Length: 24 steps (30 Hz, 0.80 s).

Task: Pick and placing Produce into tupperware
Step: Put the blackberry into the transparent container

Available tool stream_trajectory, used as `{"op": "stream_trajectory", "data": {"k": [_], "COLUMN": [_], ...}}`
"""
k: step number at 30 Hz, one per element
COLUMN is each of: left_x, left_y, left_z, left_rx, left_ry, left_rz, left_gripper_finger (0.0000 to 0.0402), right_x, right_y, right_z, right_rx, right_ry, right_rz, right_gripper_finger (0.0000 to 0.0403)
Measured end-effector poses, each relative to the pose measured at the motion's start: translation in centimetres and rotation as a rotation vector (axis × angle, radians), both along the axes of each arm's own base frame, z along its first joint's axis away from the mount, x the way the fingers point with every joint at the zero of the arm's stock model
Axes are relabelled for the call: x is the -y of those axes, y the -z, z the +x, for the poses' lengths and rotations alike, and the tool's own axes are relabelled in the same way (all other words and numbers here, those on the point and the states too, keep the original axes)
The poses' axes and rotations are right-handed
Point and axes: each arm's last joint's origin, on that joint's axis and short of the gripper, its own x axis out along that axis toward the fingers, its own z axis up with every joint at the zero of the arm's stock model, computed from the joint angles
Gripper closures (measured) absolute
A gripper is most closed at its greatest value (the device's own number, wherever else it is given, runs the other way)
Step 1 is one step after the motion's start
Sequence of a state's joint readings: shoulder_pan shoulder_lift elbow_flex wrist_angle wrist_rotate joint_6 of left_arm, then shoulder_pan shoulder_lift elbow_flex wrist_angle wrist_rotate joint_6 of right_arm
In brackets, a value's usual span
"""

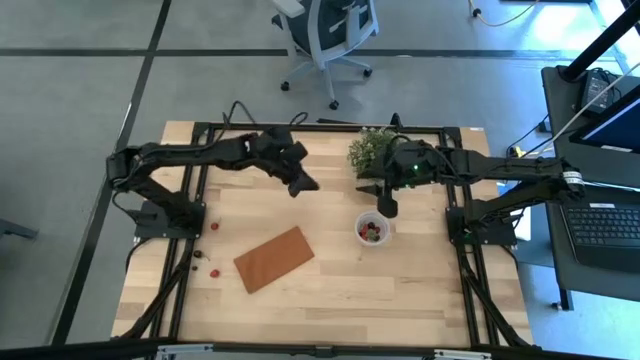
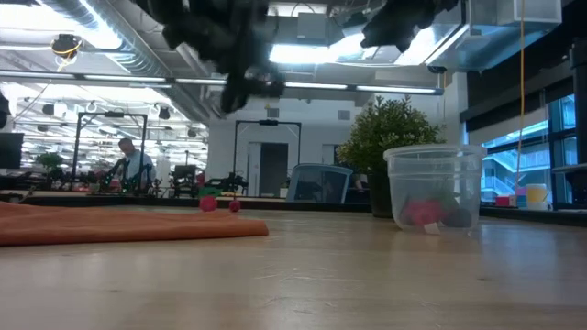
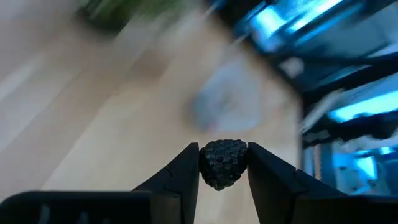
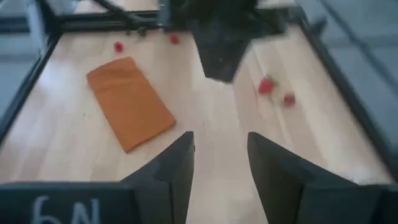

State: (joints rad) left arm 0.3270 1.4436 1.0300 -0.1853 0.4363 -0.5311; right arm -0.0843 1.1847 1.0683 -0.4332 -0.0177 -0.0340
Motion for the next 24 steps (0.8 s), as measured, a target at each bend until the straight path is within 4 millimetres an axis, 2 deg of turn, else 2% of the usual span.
{"op": "stream_trajectory", "data": {"k": [5, 13, 19, 24], "left_x": [2.3, 4.7, 5.8, 5.9], "left_y": [-2.3, -2.6, -3.4, -3.8], "left_z": [2.0, 3.8, 4.1, 4.2], "left_rx": [0.248, 0.377, 0.472, 0.512], "left_ry": [-0.018, -0.037, -0.043, -0.078], "left_rz": [0.055, 0.000, 0.013, 0.008], "left_gripper_finger": [0.0290, 0.0290, 0.0290, 0.0290], "right_x": [-1.3, -3.2, -3.8, -4.1], "right_y": [-0.3, -0.8, -1.2, -1.8], "right_z": [0.3, 0.5, 0.6, 0.8], "right_rx": [0.032, 0.050, 0.087, 0.158], "right_ry": [-0.157, -0.216, -0.237, -0.226], "right_rz": [-0.204, -0.526, -0.578, -0.582], "right_gripper_finger": [0.0251, 0.0251, 0.0251, 0.0251]}}
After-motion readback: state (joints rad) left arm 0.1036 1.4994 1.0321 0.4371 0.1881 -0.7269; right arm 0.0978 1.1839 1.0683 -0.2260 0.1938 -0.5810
